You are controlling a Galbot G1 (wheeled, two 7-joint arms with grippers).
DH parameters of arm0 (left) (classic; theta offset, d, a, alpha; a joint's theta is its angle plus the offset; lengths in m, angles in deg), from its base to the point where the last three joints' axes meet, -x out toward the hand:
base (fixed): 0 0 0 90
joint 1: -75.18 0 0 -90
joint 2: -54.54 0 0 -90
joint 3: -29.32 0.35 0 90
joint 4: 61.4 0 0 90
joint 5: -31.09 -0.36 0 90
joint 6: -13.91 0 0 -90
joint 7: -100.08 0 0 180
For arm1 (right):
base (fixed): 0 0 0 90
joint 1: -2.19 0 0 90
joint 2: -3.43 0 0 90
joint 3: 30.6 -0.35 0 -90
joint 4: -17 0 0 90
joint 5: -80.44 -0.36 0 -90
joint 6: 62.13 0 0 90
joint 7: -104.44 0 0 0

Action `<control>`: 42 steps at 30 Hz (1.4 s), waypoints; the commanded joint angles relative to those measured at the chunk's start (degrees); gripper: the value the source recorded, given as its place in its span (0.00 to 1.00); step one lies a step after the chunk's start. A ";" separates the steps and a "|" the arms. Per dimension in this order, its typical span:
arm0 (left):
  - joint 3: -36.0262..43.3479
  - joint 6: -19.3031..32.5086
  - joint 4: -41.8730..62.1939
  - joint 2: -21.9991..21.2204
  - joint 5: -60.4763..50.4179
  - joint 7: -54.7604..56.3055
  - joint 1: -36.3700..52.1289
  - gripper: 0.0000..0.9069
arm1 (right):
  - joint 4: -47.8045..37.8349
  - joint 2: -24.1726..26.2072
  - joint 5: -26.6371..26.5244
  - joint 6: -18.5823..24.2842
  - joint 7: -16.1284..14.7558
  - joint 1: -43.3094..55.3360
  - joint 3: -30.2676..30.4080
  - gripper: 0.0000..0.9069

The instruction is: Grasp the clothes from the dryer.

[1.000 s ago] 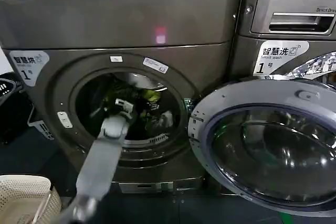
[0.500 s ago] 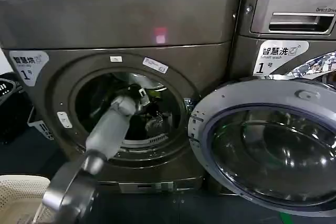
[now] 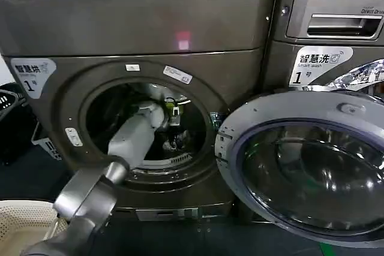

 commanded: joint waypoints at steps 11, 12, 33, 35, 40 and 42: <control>4.49 -1.00 4.20 -2.24 -2.36 1.74 0.38 1.00 | 0.16 -0.30 0.28 0.13 -0.11 0.41 0.70 1.00; 4.45 -1.02 4.04 -2.21 -2.28 1.88 0.17 1.00 | 0.20 -0.30 0.25 0.13 -0.10 0.30 0.45 1.00; 3.98 -1.00 4.55 -2.59 -1.50 0.75 -0.16 0.00 | 0.16 0.15 0.62 0.20 -0.11 0.91 1.39 1.00; 3.98 -0.92 4.47 -2.44 -1.54 0.67 0.01 0.00 | 0.20 0.16 0.62 0.21 -0.09 0.93 1.41 1.00; 3.87 -0.86 4.21 -2.22 -1.33 0.49 0.06 0.00 | 0.19 0.18 0.55 0.23 -0.09 0.73 1.13 1.00; 3.28 -0.98 3.66 -2.13 -1.14 1.13 -0.21 0.00 | 0.19 0.16 0.54 0.23 -0.09 0.67 1.09 1.00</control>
